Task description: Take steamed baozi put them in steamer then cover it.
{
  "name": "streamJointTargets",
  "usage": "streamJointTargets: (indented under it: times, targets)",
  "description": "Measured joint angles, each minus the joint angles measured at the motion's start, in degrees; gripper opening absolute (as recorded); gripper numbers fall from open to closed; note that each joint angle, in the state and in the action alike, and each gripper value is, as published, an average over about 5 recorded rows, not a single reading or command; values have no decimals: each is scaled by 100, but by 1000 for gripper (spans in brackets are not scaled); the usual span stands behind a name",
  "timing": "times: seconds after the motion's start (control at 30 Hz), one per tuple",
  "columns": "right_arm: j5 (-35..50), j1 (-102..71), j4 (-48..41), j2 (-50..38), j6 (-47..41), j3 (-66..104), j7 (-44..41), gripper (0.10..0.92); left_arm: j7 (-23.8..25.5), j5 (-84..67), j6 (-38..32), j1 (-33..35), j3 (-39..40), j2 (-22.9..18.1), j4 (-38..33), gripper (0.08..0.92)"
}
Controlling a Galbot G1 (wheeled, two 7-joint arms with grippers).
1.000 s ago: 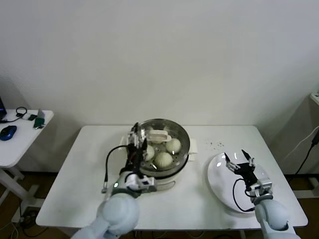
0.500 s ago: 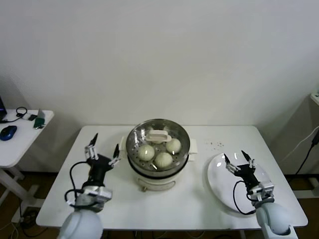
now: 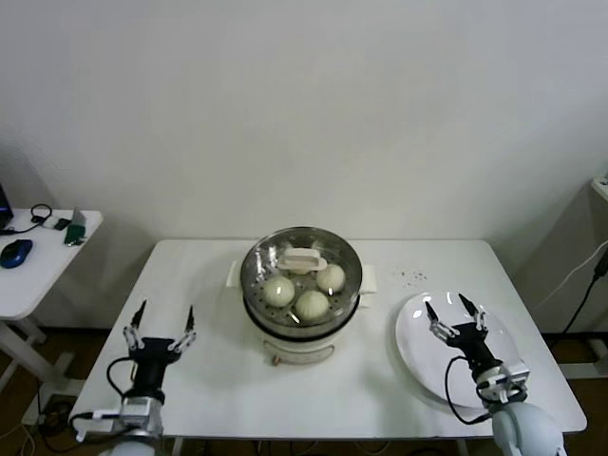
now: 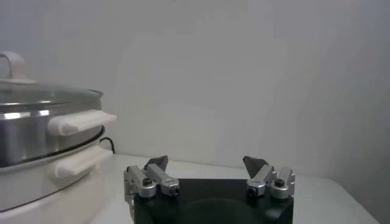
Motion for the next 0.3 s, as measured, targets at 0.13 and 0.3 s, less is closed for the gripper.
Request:
streamJointTargets:
  times: [0.13, 0.3]
  targets:
    - [16, -61, 37, 40, 47, 33, -33, 823, 36, -307, -251, 104, -95, -74, 92, 823]
    - [20, -116, 69, 76, 95, 54, -73, 823, 65, -519, -420, 159, -183, -120, 151, 823]
